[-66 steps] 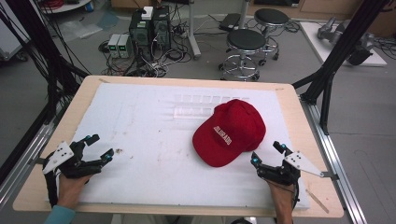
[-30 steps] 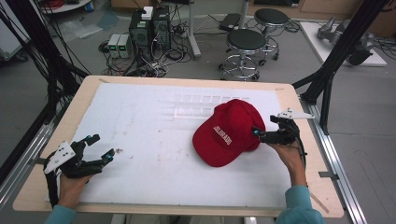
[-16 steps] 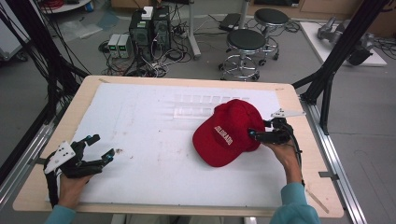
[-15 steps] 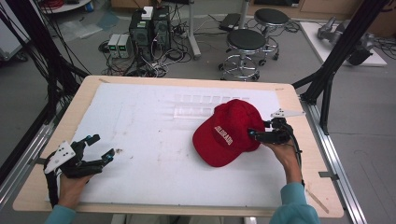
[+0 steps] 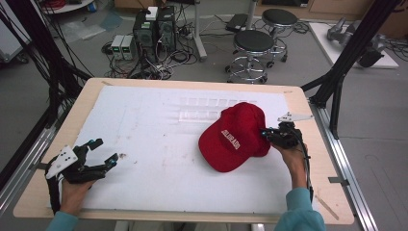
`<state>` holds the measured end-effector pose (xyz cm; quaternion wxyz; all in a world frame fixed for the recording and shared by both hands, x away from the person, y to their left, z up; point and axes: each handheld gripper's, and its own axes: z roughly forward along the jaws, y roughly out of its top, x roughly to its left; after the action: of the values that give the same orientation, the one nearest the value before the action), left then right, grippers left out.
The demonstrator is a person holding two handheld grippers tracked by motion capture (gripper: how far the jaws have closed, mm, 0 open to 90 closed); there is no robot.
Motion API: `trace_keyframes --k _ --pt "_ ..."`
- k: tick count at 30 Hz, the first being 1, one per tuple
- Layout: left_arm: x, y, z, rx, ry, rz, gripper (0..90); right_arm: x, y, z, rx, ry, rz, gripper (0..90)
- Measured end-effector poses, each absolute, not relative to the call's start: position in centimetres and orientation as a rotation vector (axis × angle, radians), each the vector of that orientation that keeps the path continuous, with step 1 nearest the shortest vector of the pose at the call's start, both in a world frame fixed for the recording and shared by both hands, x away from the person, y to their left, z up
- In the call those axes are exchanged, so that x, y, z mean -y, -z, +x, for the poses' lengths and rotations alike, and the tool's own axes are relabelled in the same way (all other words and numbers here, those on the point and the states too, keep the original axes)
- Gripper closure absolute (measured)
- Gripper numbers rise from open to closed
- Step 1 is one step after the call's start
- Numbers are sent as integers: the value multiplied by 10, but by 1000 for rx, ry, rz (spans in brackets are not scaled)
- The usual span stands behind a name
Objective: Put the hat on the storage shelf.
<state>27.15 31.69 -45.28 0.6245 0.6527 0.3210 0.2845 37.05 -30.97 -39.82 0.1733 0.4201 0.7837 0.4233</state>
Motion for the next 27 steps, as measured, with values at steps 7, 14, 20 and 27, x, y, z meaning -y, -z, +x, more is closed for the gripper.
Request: trace_keyframes --k 7,14,20,27 --pt "-317 453 272 -736 -658 1503 158 310 389 363 -2189 -1230 1174 859" --pt "-316 453 272 -738 -661 1506 158 314 368 343 -2110 -1376 1177 860" --pt "-317 453 271 -740 -655 1503 157 305 350 329 -2085 -1452 1131 864" --pt "-317 453 271 -741 -654 1497 157 291 335 315 -2078 -1488 1086 865"
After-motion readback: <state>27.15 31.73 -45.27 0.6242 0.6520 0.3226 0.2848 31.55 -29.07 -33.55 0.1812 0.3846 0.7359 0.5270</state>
